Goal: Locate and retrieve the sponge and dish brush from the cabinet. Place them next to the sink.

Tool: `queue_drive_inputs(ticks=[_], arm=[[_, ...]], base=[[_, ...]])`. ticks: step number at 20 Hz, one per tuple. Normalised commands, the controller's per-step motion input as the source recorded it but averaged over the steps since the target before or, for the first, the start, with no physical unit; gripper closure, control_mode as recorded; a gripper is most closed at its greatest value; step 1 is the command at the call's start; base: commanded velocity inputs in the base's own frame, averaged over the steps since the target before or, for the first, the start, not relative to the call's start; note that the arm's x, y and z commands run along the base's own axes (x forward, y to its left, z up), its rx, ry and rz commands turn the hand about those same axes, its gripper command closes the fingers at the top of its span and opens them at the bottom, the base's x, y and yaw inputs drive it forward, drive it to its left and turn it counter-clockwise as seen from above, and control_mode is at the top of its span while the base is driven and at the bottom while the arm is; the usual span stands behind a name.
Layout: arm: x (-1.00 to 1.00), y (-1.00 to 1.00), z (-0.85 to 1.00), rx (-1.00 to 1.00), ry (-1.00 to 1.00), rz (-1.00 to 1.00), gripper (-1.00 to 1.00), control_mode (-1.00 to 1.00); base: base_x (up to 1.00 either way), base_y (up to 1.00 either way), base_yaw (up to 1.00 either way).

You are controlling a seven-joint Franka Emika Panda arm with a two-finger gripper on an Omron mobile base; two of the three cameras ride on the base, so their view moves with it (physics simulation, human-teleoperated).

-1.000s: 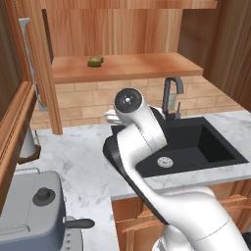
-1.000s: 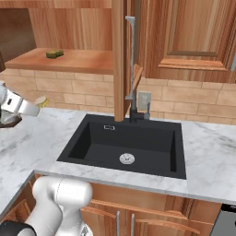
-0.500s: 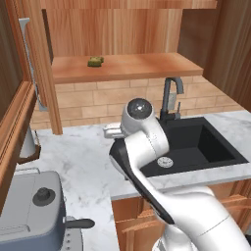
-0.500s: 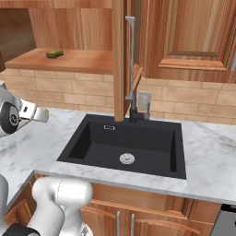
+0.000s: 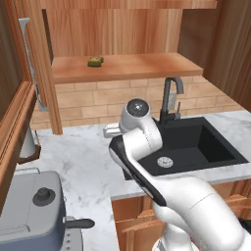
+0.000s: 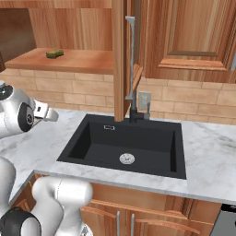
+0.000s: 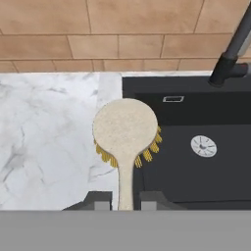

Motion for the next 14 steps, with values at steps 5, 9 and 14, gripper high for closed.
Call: queue_drive_inputs(ticks=[5, 9, 14], arm=[[0.67, 0.04, -0.31, -0.02, 0.05, 0.03, 1.00, -1.00], [0.78, 0.15, -0.22, 0.00, 0.10, 0.05, 1.00, -1.00], [0.75, 0.23, -0.22, 0.00, 0.09, 0.06, 1.00, -1.00]], base=[[0.00, 0.00, 0.00], [0.00, 0.00, 0.00], [0.00, 0.00, 0.00]])
